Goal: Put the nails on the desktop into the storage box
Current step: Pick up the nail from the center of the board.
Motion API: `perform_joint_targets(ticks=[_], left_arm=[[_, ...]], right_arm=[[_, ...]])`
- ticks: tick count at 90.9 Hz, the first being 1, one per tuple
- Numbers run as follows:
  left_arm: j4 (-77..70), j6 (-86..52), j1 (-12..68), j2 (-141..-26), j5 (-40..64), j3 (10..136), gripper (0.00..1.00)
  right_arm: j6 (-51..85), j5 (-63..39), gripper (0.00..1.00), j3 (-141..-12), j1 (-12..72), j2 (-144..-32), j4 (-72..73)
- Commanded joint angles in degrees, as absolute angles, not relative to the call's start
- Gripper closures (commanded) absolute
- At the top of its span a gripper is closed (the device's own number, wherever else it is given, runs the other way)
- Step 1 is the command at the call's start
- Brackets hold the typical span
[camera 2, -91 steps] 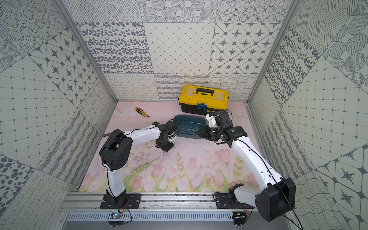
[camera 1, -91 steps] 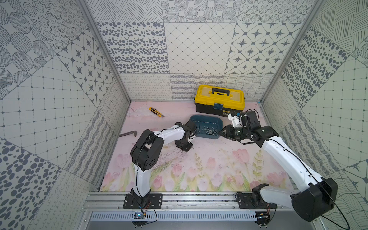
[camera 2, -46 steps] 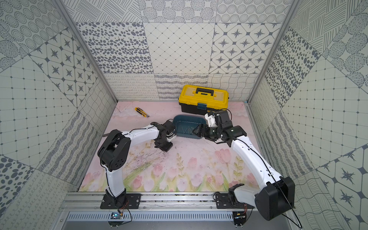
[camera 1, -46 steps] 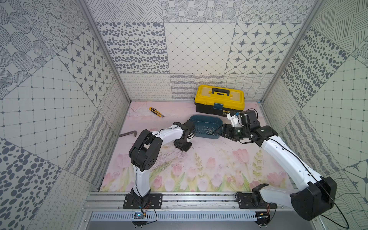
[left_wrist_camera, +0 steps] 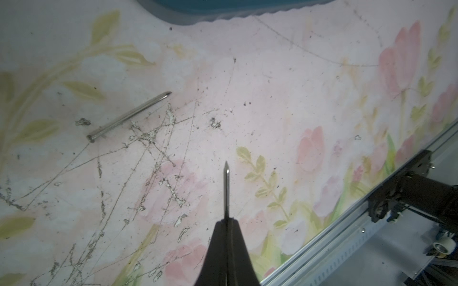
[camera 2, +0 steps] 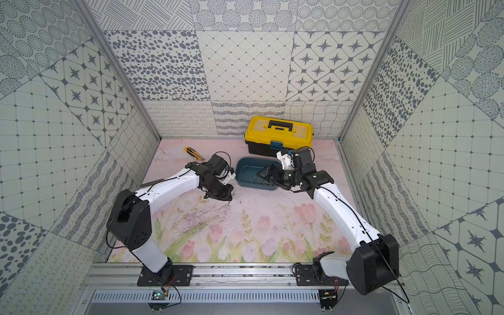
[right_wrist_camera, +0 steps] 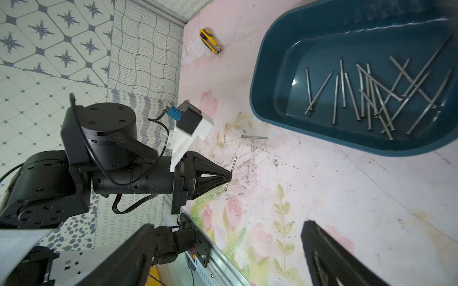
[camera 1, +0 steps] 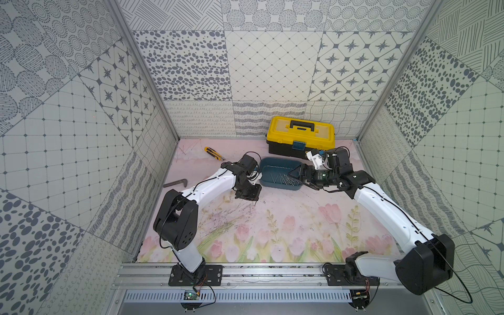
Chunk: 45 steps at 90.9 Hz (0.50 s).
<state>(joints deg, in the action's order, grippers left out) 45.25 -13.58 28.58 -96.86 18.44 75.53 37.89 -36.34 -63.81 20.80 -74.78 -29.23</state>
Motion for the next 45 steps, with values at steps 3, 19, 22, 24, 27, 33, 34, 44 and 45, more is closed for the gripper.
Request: perform_joint_targets(ticks=[3, 19, 22, 24, 27, 33, 34, 44, 45], left_arm=[[36.33, -26.36, 26.78, -90.83, 33.08, 72.96, 1.0], [21.92, -37.53, 25.93, -85.46, 40.31, 67.1, 1.0], [19.82, -39.45, 25.85, -84.8, 41.49, 66.23, 1.0], [17.92, -40.6, 25.89, -84.46, 42.21, 65.64, 1.0], [16.14, -42.17, 25.83, -84.0, 42.98, 65.17, 1.0], [13.1, -44.5, 25.84, -83.48, 43.86, 64.61, 1.0], [12.66, -44.84, 25.84, -83.36, 43.95, 64.47, 1.0], [8.62, -48.16, 25.84, -82.81, 45.21, 64.11, 1.0], [8.31, -48.42, 25.84, -82.76, 45.32, 64.14, 1.0]], right_arm=[[42.58, -42.87, 0.04, -62.18, 20.83, -76.93, -19.33], [48.07, -49.19, 0.07, -61.03, 21.0, -79.98, -10.73], [48.78, -50.16, 0.08, -61.13, 21.07, -80.52, -10.1], [49.04, -50.71, 0.09, -61.23, 21.09, -81.08, -9.89], [49.24, -51.36, 0.11, -61.4, 21.28, -81.69, -9.67], [49.43, -52.07, 0.14, -61.8, 21.9, -82.43, -9.27], [49.46, -52.14, 0.14, -61.84, 22.02, -82.52, -9.12], [51.67, -53.4, 0.25, -61.64, 23.22, -84.01, -5.89], [51.85, -53.6, 0.26, -61.58, 23.3, -84.15, -5.54]])
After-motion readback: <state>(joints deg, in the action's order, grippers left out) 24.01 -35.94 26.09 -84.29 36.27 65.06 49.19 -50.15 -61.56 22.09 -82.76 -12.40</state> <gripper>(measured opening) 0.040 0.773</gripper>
